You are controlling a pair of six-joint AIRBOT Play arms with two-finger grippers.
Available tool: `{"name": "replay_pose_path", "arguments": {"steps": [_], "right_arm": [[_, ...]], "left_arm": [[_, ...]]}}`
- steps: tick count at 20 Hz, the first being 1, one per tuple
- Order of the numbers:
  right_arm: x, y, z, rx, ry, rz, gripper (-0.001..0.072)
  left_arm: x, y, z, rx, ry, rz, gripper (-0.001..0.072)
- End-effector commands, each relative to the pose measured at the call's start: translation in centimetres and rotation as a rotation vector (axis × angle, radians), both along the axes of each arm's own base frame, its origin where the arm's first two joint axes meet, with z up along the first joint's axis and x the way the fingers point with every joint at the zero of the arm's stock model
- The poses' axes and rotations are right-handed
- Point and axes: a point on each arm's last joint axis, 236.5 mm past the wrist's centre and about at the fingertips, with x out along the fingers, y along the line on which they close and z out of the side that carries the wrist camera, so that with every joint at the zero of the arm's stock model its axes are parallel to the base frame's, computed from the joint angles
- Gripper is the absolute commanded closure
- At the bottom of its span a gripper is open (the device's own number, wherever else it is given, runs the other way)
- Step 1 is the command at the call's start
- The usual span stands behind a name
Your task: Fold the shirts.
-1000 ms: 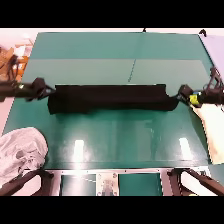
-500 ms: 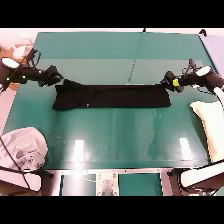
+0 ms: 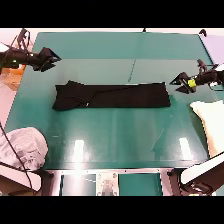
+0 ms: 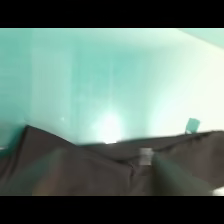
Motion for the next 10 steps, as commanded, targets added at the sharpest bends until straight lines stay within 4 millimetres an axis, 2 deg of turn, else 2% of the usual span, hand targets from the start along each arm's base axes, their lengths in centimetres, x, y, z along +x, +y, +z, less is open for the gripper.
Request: {"name": "replay_pose_path", "arguments": {"steps": [1,2,6,7,9,10], "right_arm": [[-2.9,1.2,-2.8,0.071,0.096,0.122,0.0095],[-2.8,1.9,-3.6,0.091,0.105,0.132,0.0095],[-2.3,5.3,-5.4,0.179,0.103,0.185,0.0101],[-2.3,5.9,-5.8,0.187,0.111,0.194,0.0155],[-2.1,6.7,-5.9,0.184,0.095,0.226,0.0635],[-1.9,6.8,-5.7,0.184,0.091,0.222,0.0697]], "left_arm": [[-1.4,-1.2,0.8,-0.029,0.033,-0.069,0.0589],[-1.7,-1.4,0.7,-0.034,0.043,-0.08,0.0657],[-2.7,-2.6,1.3,-0.085,0.06,-0.127,0.067],[-3.0,-3.2,1.5,-0.1,0.066,-0.144,0.067],[-3.6,-5.4,1.2,-0.083,0.07,-0.197,0.067],[-3.8,-7.1,1.0,-0.063,0.058,-0.238,0.0671]]}}
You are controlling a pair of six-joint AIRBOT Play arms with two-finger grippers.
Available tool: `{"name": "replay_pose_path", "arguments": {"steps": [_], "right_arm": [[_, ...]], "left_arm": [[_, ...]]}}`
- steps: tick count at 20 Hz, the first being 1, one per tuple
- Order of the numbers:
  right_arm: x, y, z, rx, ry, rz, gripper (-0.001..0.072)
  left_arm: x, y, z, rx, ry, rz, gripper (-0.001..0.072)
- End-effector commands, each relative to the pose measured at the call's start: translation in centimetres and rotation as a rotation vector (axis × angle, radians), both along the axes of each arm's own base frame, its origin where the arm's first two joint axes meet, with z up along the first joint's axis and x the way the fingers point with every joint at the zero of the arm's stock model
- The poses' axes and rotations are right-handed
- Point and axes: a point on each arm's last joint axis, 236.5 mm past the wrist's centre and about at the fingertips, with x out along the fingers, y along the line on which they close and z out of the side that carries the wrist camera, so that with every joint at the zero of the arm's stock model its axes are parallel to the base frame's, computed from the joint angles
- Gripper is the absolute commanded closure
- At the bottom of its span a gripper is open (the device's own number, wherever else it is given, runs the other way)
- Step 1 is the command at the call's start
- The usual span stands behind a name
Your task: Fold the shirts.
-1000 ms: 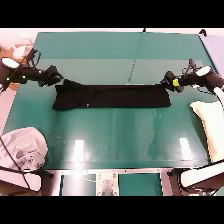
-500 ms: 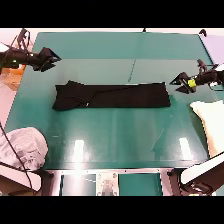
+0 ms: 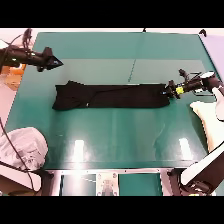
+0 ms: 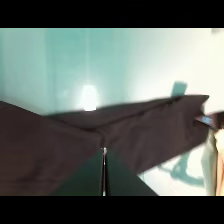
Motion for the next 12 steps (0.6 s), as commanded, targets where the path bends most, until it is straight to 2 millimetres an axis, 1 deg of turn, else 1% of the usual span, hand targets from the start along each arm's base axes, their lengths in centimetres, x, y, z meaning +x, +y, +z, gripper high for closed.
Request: {"name": "replay_pose_path", "arguments": {"steps": [1,2,3,4,5,6,8,10,12], "right_arm": [[0.6,0.7,0.1,0.003,-0.022,0.025,0.0697],[1.2,0.5,1.1,-0.002,-0.045,0.033,0.0698],[1.7,0.4,2.7,-0.008,-0.073,0.041,0.0698],[2.1,0.3,4.6,-0.01,-0.103,0.06,0.0698],[2.2,0.4,6.9,-0.013,-0.13,0.081,0.0698],[2.1,0.9,9.5,-0.002,-0.164,0.111,0.0698],[1.4,2.2,15.4,0.039,-0.244,0.169,0.0698],[0.5,3.7,21.1,0.076,-0.346,0.202,0.0697],[-0.8,5.2,25.7,0.103,-0.435,0.23,0.0697]], "left_arm": [[-0.9,-4.7,-0.5,0.03,-0.016,-0.103,0.0671],[-0.6,-6.8,-1.1,0.062,-0.039,-0.124,0.0671],[-0.4,-8.9,-1.9,0.102,-0.06,-0.146,0.0671],[-0.5,-11.2,-3.2,0.136,-0.072,-0.175,0.0671],[-0.9,-14.2,-4.9,0.154,-0.068,-0.214,0.0671],[-1.6,-17.6,-7.0,0.156,-0.059,-0.256,0.0671],[-3.0,-23.9,-11.5,0.162,-0.049,-0.314,0.0671],[-4.4,-29.0,-15.0,0.152,-0.054,-0.336,0.0671],[-5.7,-32.7,-16.8,0.121,-0.053,-0.342,0.0671]]}}
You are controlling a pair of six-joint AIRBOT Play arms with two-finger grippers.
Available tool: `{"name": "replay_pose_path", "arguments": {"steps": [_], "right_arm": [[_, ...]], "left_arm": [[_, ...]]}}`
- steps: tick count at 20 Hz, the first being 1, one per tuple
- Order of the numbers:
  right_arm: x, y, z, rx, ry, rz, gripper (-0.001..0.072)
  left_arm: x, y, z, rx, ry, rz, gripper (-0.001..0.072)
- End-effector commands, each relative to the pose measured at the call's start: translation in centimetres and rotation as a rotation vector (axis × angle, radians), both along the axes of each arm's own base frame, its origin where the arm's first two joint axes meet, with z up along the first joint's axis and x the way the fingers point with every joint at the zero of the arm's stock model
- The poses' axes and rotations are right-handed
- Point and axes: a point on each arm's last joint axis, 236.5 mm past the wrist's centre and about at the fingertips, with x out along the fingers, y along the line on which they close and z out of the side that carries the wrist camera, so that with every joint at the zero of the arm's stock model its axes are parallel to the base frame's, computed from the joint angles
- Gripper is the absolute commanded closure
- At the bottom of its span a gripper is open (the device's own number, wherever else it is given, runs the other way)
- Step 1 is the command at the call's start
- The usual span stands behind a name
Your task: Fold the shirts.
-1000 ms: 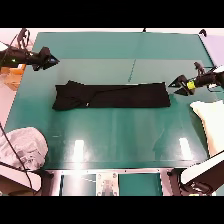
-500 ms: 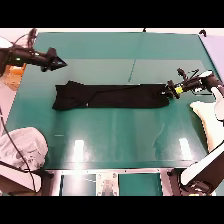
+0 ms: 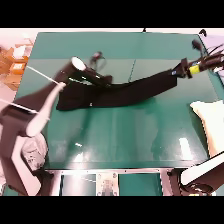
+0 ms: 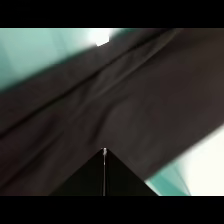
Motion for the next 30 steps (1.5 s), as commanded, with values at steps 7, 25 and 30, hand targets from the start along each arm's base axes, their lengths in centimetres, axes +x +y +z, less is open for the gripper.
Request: {"name": "replay_pose_path", "arguments": {"steps": [7,25,30], "right_arm": [[-4.5,4.6,11.8,0.036,-0.21,0.111,0.0696],[-4.1,47.1,0.0,0.199,-0.288,0.227,0.0683],[-4.4,51.0,-8.9,0.137,-0.259,0.192,0.0354]], "left_arm": [[-2.4,-11.1,-1.8,-0.165,0.043,-0.004,0.067],[1.7,27.4,19.1,-0.212,0.11,0.192,0.067],[1.6,27.7,18.4,-0.203,0.109,0.179,0.067]]}}
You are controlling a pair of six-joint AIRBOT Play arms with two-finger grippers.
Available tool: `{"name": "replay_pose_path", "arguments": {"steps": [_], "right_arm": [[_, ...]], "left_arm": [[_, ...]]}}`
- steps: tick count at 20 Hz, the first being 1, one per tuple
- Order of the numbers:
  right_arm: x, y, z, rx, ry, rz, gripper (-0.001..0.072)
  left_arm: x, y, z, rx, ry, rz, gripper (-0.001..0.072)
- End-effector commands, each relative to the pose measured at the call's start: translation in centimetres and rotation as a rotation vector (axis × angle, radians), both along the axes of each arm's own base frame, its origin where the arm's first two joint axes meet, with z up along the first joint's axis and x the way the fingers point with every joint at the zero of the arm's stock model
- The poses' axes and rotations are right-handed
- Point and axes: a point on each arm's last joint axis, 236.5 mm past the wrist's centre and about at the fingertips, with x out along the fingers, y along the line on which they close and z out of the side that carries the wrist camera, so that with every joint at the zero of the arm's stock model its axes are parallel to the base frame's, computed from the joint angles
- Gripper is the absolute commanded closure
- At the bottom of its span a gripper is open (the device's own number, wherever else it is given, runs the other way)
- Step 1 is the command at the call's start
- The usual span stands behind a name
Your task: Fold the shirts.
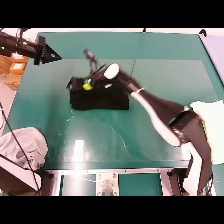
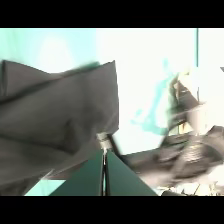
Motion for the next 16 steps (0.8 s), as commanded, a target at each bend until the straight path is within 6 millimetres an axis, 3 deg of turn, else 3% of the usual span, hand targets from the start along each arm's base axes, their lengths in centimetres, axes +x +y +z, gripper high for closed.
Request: {"name": "replay_pose_path", "arguments": {"steps": [1,3,4,5,7,8,9,10,12,16], "right_arm": [[1.9,-1.1,-2.7,-0.039,-0.005,-0.043,0.038],[5.7,-8.1,0.1,-0.047,0.021,-0.08,0.0377],[7.3,-12.8,1.4,-0.059,0.057,-0.109,0.0371],[8.2,-17.7,2.0,-0.093,0.103,-0.137,0.0312],[8.3,-26.5,1.3,-0.194,0.214,-0.178,0.0263],[7.8,-29.9,0.3,-0.243,0.279,-0.194,0.0207],[7.2,-32.5,-1.0,-0.28,0.341,-0.211,0.0195],[6.6,-34.1,-2.5,-0.293,0.398,-0.232,0.0168],[5.4,-34.9,-5.8,-0.3,0.479,-0.255,0.0167],[2.6,-31.6,-11.6,-0.314,0.55,-0.255,0.0167]], "left_arm": [[-0.4,0.8,-0.2,0.009,-0.004,-0.01,0.067],[-0.4,0.7,-0.2,0.013,-0.014,-0.021,0.067],[-0.4,0.7,-0.2,0.013,-0.014,-0.02,0.067],[-0.4,0.7,-0.2,0.012,-0.014,-0.019,0.067],[-0.4,0.7,-0.2,0.013,-0.014,-0.019,0.067],[-0.4,0.8,-0.2,0.012,-0.015,-0.019,0.067],[-0.3,0.8,-0.1,0.012,-0.017,-0.015,0.067],[-0.2,0.8,-0.1,0.012,-0.02,-0.011,0.067],[0.0,0.8,-0.1,0.012,-0.023,-0.006,0.067],[0.0,0.8,-0.1,0.012,-0.024,-0.004,0.067]]}}
